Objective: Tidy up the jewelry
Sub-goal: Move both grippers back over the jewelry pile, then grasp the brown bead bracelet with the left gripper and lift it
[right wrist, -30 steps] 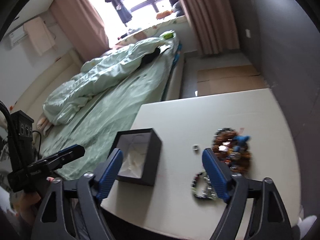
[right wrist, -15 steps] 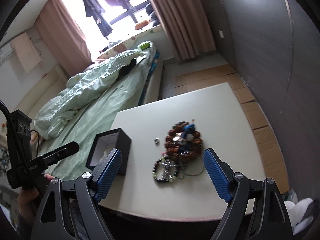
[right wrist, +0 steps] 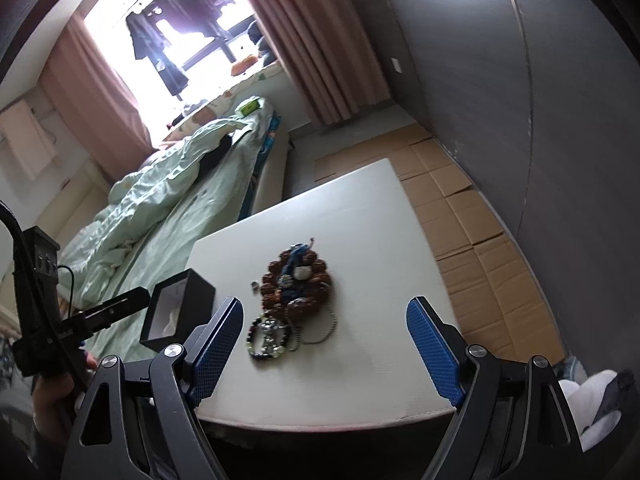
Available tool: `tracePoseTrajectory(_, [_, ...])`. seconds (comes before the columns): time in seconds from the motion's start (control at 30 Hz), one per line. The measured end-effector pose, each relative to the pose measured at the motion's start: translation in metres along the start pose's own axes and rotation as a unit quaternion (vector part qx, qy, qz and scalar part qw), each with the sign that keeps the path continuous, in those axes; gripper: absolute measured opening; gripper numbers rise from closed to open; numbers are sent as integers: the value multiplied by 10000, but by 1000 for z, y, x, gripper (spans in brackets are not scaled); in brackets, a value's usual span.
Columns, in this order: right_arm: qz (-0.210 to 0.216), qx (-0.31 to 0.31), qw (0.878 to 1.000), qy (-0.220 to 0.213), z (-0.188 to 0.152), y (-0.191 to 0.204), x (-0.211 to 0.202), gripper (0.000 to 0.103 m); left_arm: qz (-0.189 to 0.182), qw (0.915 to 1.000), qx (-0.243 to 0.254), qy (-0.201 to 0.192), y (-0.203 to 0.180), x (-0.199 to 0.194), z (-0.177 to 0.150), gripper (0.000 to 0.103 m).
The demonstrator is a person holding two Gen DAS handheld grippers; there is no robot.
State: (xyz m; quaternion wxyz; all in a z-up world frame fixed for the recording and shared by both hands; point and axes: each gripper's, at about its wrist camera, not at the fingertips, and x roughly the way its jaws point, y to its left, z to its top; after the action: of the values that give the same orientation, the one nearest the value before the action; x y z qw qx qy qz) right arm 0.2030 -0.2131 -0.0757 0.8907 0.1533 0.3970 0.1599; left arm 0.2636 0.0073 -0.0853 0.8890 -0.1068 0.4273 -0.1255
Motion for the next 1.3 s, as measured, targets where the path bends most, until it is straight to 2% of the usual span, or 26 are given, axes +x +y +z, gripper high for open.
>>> tracePoseTrajectory(0.27, [14,243,9996,118,-2,-22,16,83,-90,9994,6,326,-7,41,12,70])
tracePoseTrajectory(0.4, [42,293,9993,224,-4,-29,27,78,-178,9987,10,487,-11,62,17,68])
tracePoseTrajectory(0.53, [97,341,9989,308,-4,-33,36,76,-222,9974,-78,687,-12,87,18,59])
tracePoseTrajectory(0.7, [148,390,9984,391,-4,-38,45,75,-219,9954,-187,913,-8,114,17,56])
tracePoseTrajectory(0.8, [172,425,9980,427,-4,-41,49,75,-185,9934,-276,1098,-6,131,14,48])
tracePoseTrajectory(0.87, [177,455,9978,444,-4,-44,51,75,-200,9921,-329,1198,-3,138,12,36])
tracePoseTrajectory(0.9, [177,463,9978,449,-4,-45,52,75,-233,9915,-356,1233,-2,140,12,27])
tracePoseTrajectory(0.93, [178,471,9977,455,-4,-46,53,75,-247,9911,-370,1254,-2,142,11,24])
tracePoseTrajectory(1.03, [197,484,9975,485,-4,-45,56,75,-332,9912,-368,1223,-2,140,13,21])
tracePoseTrajectory(1.13, [226,504,9971,520,-5,-44,57,75,-301,9949,-173,947,-10,123,20,20])
tracePoseTrajectory(1.3, [257,504,9971,500,-6,-41,52,75,-490,9966,39,658,-29,93,31,20])
